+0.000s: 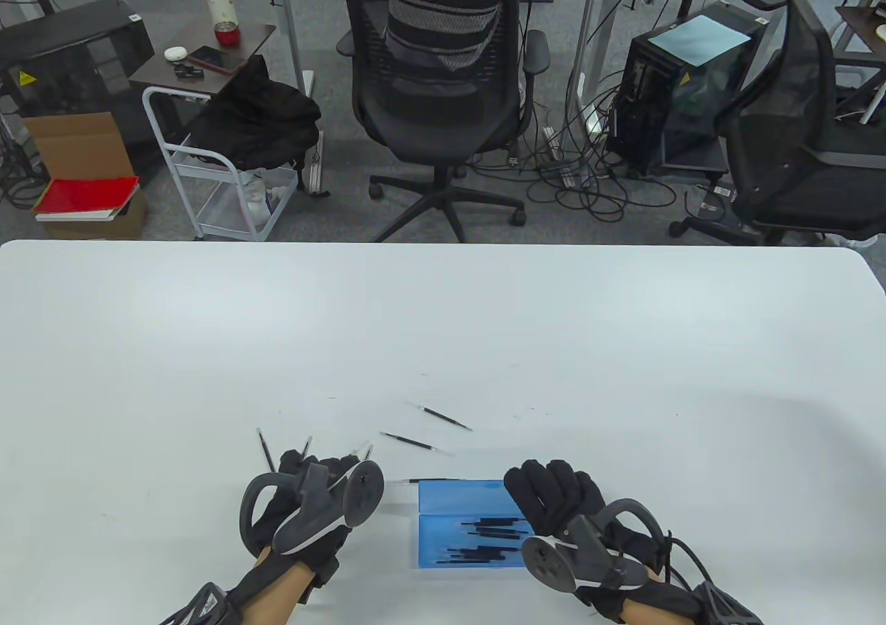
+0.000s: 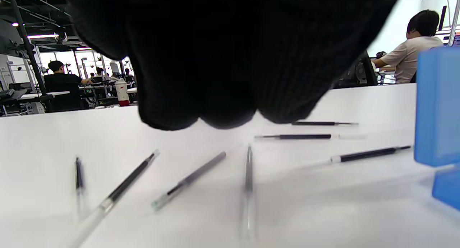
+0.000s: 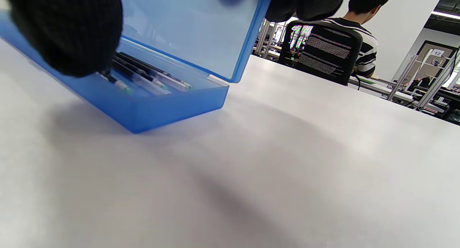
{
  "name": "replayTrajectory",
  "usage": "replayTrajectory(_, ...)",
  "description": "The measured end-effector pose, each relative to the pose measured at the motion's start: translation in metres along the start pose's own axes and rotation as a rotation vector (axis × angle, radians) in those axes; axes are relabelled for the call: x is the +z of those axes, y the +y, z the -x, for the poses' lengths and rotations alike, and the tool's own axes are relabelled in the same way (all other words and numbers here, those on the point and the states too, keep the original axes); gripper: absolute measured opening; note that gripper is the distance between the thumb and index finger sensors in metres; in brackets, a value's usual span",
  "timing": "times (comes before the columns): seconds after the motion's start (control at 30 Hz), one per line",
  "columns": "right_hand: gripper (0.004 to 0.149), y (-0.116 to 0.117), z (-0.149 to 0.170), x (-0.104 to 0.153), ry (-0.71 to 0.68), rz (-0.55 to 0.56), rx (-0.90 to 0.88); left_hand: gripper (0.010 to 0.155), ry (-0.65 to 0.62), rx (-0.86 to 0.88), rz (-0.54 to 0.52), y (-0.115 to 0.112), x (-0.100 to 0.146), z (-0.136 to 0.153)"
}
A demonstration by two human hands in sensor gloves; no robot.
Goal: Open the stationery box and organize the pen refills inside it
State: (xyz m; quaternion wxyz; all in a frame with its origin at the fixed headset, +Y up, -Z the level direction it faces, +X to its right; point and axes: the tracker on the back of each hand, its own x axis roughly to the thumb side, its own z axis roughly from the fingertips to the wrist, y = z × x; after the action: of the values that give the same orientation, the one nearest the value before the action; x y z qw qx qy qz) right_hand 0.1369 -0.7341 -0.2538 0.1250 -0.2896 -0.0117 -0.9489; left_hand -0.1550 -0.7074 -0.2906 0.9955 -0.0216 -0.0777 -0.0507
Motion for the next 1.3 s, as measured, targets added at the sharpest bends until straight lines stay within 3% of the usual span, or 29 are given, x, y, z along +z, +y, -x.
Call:
replayTrajectory(0.23,0.116,0.0,-0.001,0.001,0.0,0.002,0.005,0.054,0.029,-0.046,0.054,-0.02,-0.009,-0.007)
replayTrajectory(0.63,0.115,0.0,-0.002,0.001,-0.001,0.004,0.01,0.056,0.043,-0.1,0.092,-0.032,-0.017,-0.013)
replayTrajectory(1.3,0.115,0.0,-0.003,0.002,0.003,0.003,0.014,0.052,0.067,-0.072,0.081,-0.034,-0.015,-0.008)
